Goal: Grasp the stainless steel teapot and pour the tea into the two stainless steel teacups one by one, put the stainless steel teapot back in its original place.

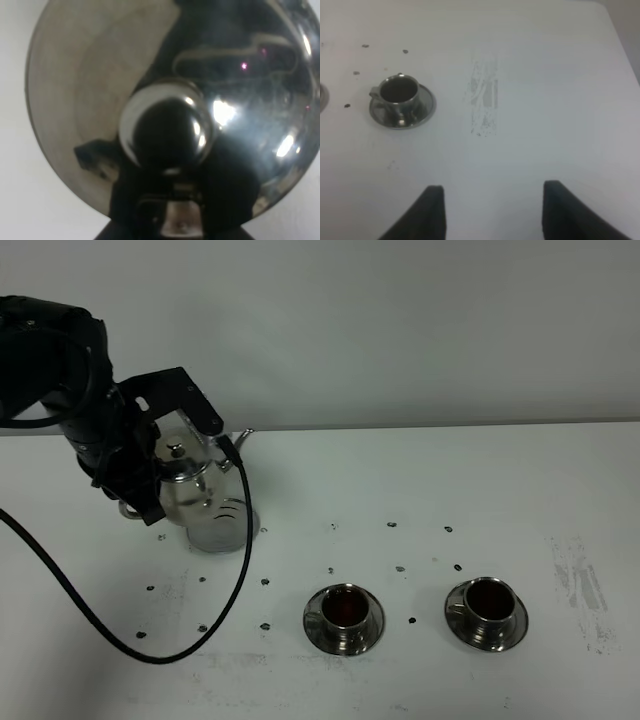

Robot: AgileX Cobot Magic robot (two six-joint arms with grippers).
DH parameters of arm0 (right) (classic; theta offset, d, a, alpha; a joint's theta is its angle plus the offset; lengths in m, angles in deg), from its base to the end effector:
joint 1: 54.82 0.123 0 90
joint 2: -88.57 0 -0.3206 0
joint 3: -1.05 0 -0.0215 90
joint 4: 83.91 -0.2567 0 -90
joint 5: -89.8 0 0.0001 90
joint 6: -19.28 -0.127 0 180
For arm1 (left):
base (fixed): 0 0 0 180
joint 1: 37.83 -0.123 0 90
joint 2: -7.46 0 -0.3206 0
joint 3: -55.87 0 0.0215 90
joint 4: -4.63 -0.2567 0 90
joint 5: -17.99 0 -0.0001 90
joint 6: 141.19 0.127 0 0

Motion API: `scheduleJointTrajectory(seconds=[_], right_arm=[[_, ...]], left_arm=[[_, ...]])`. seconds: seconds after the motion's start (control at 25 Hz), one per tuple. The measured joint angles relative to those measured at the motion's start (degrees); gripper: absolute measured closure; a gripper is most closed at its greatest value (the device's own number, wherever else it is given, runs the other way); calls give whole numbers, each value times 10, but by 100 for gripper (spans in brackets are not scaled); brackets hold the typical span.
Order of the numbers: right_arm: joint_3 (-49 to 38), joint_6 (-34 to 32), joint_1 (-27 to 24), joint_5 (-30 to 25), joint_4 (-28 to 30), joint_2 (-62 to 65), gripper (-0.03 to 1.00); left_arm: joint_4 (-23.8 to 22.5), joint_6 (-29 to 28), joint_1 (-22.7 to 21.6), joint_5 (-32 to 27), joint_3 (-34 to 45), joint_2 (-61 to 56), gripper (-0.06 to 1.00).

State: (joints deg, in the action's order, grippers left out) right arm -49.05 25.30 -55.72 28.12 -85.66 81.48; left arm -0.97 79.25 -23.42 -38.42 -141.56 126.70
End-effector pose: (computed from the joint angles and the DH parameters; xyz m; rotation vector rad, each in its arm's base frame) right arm -0.0029 0.0035 0.2584 -0.0941 2.0724 -0.0372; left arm 0.4475 -0.1043 0.2538 1.3284 2.4440 0.2450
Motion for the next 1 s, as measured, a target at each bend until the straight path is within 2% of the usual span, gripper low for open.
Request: scheduleJointTrajectory(seconds=[0.16, 0.52, 1.0], right_arm=[[0, 0, 0, 0, 0, 0, 51], [0, 0, 0, 0, 0, 0, 51], [0, 0, 0, 0, 0, 0, 51]], left_arm=[[9, -39, -15, 13, 0, 2, 70], [43, -133, -17, 71, 0, 57, 70], [48, -178, -8, 109, 0, 106, 70]])
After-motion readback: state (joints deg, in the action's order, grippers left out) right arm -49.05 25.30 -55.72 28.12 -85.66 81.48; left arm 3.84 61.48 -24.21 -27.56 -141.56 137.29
